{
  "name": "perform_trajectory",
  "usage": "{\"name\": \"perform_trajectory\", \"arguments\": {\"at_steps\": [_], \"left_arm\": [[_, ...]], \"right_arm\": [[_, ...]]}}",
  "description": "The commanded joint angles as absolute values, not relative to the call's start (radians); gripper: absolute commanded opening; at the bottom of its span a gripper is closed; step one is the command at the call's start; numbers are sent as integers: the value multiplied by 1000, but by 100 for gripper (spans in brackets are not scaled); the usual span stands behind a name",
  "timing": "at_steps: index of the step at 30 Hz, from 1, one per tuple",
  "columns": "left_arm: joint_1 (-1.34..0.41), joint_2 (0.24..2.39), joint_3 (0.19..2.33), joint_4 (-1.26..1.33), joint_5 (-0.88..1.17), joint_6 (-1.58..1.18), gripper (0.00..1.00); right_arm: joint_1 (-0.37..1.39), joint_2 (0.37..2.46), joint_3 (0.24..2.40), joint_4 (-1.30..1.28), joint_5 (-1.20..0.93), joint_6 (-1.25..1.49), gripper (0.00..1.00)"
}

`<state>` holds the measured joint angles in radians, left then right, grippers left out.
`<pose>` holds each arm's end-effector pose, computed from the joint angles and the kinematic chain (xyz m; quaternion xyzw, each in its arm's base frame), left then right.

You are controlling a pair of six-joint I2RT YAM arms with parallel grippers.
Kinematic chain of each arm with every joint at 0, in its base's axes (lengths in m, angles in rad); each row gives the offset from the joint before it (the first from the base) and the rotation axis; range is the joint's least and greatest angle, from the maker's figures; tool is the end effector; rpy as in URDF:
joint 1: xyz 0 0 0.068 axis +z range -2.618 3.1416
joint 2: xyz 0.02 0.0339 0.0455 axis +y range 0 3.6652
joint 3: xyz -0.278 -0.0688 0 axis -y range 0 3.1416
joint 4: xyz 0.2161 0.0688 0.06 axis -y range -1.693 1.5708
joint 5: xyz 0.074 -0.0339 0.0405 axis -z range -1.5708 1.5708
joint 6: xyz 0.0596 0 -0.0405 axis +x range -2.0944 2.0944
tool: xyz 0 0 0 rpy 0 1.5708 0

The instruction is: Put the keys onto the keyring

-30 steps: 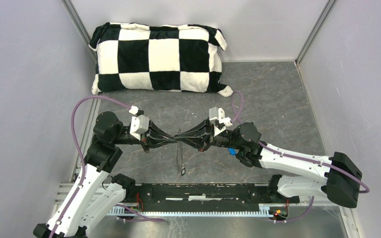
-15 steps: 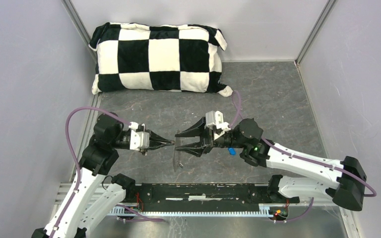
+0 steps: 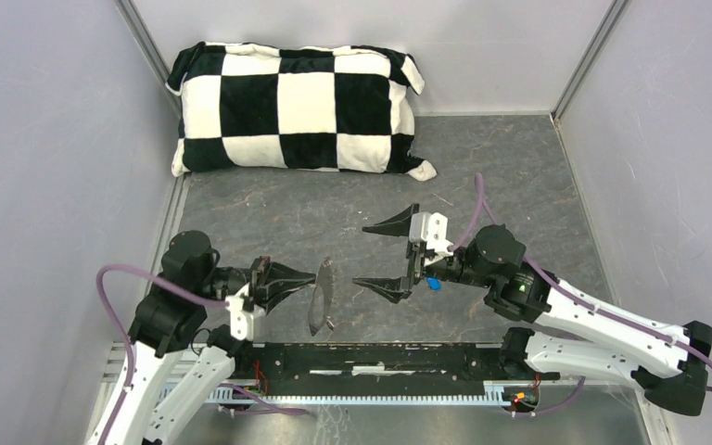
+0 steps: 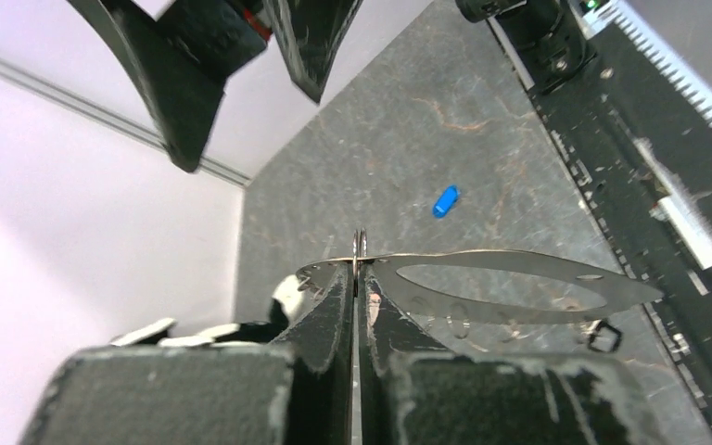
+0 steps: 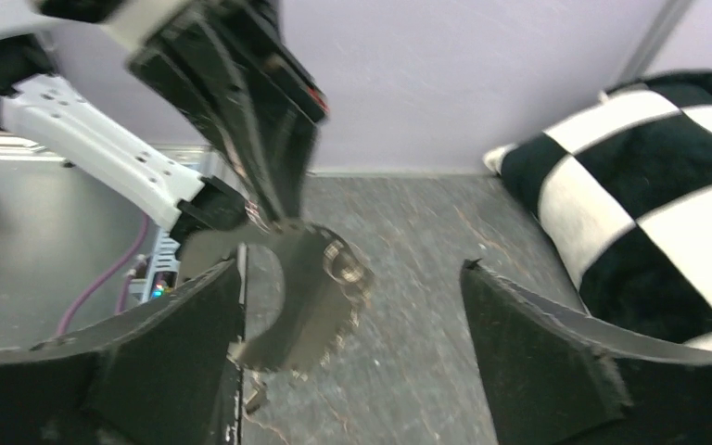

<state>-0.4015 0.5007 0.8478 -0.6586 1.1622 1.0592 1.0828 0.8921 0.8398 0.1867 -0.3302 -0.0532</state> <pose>0.0264 -0.0706 0.3469 0.6915 0.2876 -0.2609 0.6091 0.0737 0.1801 0.3960 -0.4535 0.4806 0.4598 0.5932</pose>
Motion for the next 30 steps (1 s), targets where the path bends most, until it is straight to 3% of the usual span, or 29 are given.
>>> {"name": "perform_trajectory", "arguments": {"at_steps": [1, 8, 12, 17, 21, 30], "left_arm": [[-403, 445, 834, -696, 1186, 1327, 2], [-402, 441, 814, -697, 1188, 1347, 2], [-402, 500, 839, -699, 1174, 1219, 2], [-403, 613, 842, -697, 1149, 992, 2], [-403, 667, 804, -541, 1106, 731, 2], [-402, 743, 826, -528, 978, 622, 2]], "right_arm": [[1078, 843, 786, 100, -137, -43, 98], [1065, 851, 794, -96, 190, 68, 98], [1011, 813, 707, -150, 295, 154, 98], [902, 811, 585, -276, 332, 330, 89], [881, 807, 466, -275, 310, 417, 86], [851, 806, 308, -195, 263, 523, 81]]}}
